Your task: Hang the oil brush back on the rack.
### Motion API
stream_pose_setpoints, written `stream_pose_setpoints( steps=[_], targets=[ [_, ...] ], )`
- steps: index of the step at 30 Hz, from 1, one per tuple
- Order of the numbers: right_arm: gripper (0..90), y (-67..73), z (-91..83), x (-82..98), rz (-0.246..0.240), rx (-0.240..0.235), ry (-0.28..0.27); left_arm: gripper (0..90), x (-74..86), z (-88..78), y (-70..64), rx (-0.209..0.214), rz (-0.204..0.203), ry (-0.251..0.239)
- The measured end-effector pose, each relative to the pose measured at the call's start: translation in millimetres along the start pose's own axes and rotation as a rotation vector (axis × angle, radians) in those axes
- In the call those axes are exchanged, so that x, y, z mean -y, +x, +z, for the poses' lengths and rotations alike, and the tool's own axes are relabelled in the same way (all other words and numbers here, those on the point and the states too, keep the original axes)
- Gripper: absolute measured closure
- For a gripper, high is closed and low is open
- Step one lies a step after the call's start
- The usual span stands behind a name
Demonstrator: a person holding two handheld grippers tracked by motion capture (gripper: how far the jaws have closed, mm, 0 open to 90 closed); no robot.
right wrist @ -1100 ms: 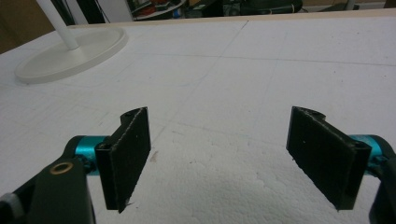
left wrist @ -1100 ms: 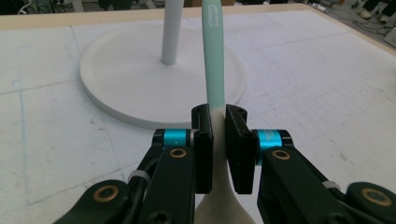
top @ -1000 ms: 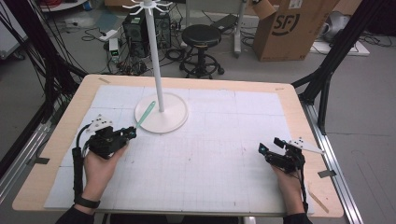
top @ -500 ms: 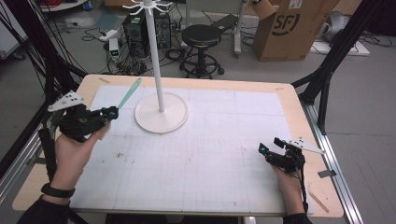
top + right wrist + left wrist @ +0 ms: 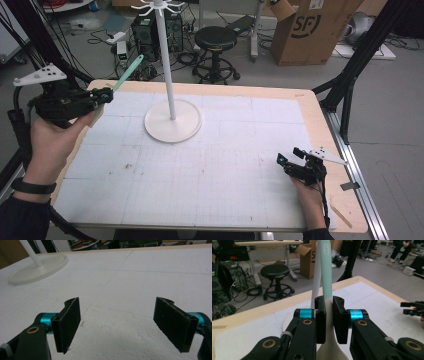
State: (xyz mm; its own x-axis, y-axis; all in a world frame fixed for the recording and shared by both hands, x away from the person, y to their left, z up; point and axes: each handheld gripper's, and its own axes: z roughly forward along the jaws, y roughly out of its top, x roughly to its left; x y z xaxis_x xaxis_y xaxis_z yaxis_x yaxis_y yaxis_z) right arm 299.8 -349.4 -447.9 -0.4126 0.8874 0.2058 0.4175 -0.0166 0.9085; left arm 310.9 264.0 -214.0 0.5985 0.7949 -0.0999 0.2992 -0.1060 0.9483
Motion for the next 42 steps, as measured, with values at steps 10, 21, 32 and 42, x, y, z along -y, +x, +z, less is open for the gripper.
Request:
stream_pose_setpoints(
  steps=[10,21,32,42],
  targets=[
    [21.0,0.0,0.2,-0.1,-0.004,-0.001,0.000,82.0,-29.0,-5.8,-4.0,0.041,0.021,-0.039],
    [21.1,0.5,0.3,0.1,-0.002,-0.001,0.003,82.0,-48.8,-8.3,-5.9,0.061,0.031,-0.052],
    [21.1,0.7,0.5,0.1,0.000,-0.004,0.004,82.0,-59.5,-12.7,-3.0,0.053,0.026,-0.072],
    [21.1,0.9,0.5,0.0,0.000,-0.004,0.004,82.0,-64.7,-11.3,-1.2,0.050,0.026,-0.076]
  ],
)
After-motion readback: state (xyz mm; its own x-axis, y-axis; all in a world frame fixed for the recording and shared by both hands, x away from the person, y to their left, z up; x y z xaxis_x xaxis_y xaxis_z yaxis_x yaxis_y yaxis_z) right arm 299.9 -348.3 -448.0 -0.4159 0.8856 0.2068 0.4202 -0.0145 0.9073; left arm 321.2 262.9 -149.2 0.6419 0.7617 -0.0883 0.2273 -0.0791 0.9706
